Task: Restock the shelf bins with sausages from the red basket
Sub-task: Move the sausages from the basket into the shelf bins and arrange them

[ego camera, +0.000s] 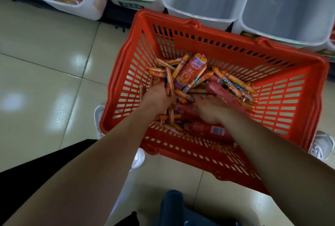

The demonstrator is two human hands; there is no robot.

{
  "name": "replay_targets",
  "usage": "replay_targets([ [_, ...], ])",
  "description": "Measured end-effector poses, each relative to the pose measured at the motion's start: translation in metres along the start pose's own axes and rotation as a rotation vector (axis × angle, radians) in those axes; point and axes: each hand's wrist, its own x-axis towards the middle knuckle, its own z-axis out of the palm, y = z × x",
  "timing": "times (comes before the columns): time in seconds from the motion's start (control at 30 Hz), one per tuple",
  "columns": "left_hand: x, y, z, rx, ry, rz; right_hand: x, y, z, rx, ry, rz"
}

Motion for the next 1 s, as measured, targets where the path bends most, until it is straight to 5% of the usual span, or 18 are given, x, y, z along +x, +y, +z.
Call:
replay_targets([
  [0.23, -0.002, 0.021, 0.014, 0.114, -0.017, 0.057, -0.01, 0.009, -0.002, 0.078, 0.194, -0.049],
  [0.47, 0.0, 0.022, 0.014, -0.18, -0.131, 0.019, -0.028, 0.022, -0.025, 0.552, 0.366, 0.11],
  [0.57, 0.0, 0.023, 0.02, -0.208, -0.206, 0.053, -0.032, 0.037, -0.038, 0.527, 0.404, 0.122],
  [0.8, -0.002, 0.02, 0.024, -0.22, -0.154, 0.093, -0.037, 0.058, -0.033, 0.147, 0.194, 0.132],
  [1.0, 0.001, 0.021, 0.025, -0.261, 0.044, 0.029, -0.046, 0.067, -0.022, 0.467, 0.176, 0.182],
])
